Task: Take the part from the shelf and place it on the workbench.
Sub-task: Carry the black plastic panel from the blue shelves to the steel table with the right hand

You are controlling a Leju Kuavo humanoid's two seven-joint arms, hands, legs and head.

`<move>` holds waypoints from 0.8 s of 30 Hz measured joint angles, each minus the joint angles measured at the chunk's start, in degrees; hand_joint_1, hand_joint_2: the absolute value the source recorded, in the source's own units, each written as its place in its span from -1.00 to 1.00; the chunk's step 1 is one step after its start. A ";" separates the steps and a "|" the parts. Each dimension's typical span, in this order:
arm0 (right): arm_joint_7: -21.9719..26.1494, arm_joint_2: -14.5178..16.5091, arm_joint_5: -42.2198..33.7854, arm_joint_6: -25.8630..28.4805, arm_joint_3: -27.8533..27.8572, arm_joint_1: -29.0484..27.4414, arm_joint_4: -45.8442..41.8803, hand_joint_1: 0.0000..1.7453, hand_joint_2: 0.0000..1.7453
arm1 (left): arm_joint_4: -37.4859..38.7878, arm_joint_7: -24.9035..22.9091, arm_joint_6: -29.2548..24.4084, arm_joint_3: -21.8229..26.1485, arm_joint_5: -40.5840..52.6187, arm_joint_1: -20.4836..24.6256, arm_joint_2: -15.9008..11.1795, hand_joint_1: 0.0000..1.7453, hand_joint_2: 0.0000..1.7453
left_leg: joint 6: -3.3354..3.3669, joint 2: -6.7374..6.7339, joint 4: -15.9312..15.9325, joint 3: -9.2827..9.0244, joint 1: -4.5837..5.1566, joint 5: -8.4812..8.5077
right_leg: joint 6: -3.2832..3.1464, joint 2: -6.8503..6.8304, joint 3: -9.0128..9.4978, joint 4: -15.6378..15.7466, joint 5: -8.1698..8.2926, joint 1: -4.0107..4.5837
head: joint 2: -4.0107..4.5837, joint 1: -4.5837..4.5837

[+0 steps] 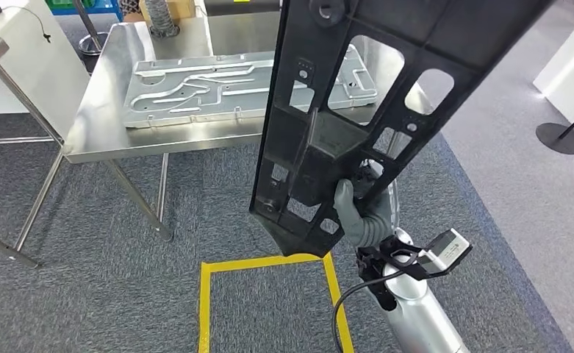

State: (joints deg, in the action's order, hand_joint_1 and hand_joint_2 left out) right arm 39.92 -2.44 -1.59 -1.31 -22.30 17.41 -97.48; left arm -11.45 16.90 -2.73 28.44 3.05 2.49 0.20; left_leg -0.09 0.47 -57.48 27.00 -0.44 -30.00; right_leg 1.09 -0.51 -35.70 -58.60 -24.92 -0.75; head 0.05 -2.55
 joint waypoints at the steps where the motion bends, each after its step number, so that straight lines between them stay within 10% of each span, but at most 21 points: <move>1: -0.02 0.03 -0.01 0.04 0.04 0.06 0.00 1.00 1.00 | -0.01 0.02 0.00 0.02 0.01 0.07 -0.01 -1.00 1.00 | -0.43 -0.07 -0.19 -0.28 -0.03 -0.08 | -0.54 0.16 0.55 0.14 -0.11 0.02 | -0.01 0.00; 4: 0.02 0.14 -0.03 0.05 0.13 0.36 -0.02 1.00 1.00 | -0.01 0.03 0.03 0.04 0.01 0.31 0.02 -1.00 1.00 | -1.16 -0.20 -5.46 1.79 -0.24 -0.73 | -1.77 0.42 2.33 0.53 -0.67 -0.05 | -0.01 -0.01; 7: 0.02 0.15 -0.03 0.04 0.14 0.25 -0.01 1.00 1.00 | -0.01 0.02 0.04 0.04 0.01 0.32 0.05 -1.00 1.00 | -1.43 -0.21 -15.56 9.15 -0.30 -4.96 | -2.27 0.55 3.51 0.57 -1.98 0.21 | 0.00 -0.01; 9: 0.02 0.15 -0.04 0.03 0.14 0.12 0.01 1.00 1.00 | -0.01 0.00 0.02 0.05 -0.01 0.06 0.04 -1.00 1.00 | -1.19 -0.21 -16.39 12.02 -0.25 -6.05 | -2.32 0.75 4.70 0.57 -3.06 0.42 | 0.01 -0.01; 13: 0.03 0.31 -0.32 -0.48 0.12 0.37 0.19 1.00 1.00 | -0.01 -0.09 -0.09 0.31 -0.40 -0.30 -0.06 -1.00 1.00 | 0.56 -0.12 -4.14 10.57 0.51 4.29 | -1.94 0.91 7.53 0.65 -5.48 0.78 | 0.01 0.00; 15: -0.01 0.58 -0.37 -0.78 0.09 0.60 0.44 1.00 1.00 | -0.01 -0.09 -0.16 0.46 -0.63 -0.41 -0.14 -1.00 1.00 | 0.94 -0.03 -1.67 9.91 0.92 6.86 | -1.27 1.13 8.28 0.72 -6.02 0.76 | 0.00 0.00; 18: -0.01 0.85 -0.32 -0.86 0.07 1.00 0.54 1.00 1.00 | -0.01 0.07 -0.16 0.55 -0.75 -0.32 -0.04 -1.00 1.00 | 1.59 0.05 -0.09 7.66 0.62 6.42 | -0.09 1.15 7.70 -2.13 -4.84 0.71 | 0.00 0.00; 20: 0.03 0.89 -0.25 -0.85 0.10 1.27 0.51 1.00 1.00 | -0.01 0.24 -0.15 0.65 -0.69 -0.28 0.05 -1.00 1.00 | 1.95 0.07 0.67 5.87 0.35 5.80 | 0.44 1.06 4.16 -7.69 -5.08 0.56 | -0.01 0.01; 24: 0.02 0.86 -0.14 -0.79 0.20 1.01 0.48 1.00 1.00 | -0.01 0.43 -0.02 0.87 -0.42 -0.40 0.06 -1.00 1.00 | 2.03 0.19 0.84 3.18 0.26 3.40 | 1.33 0.94 -4.35 -14.73 -10.52 -0.02 | 0.00 0.01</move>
State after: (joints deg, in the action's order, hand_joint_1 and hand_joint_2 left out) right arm 39.93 -1.58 -1.73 -2.10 -22.10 18.42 -97.00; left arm -11.45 17.33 -2.75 29.32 2.63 2.08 0.26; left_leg 1.94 0.66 -56.64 30.19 -0.17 -26.60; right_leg 2.42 0.44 -40.05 -73.33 -35.44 -0.77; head 0.06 -2.54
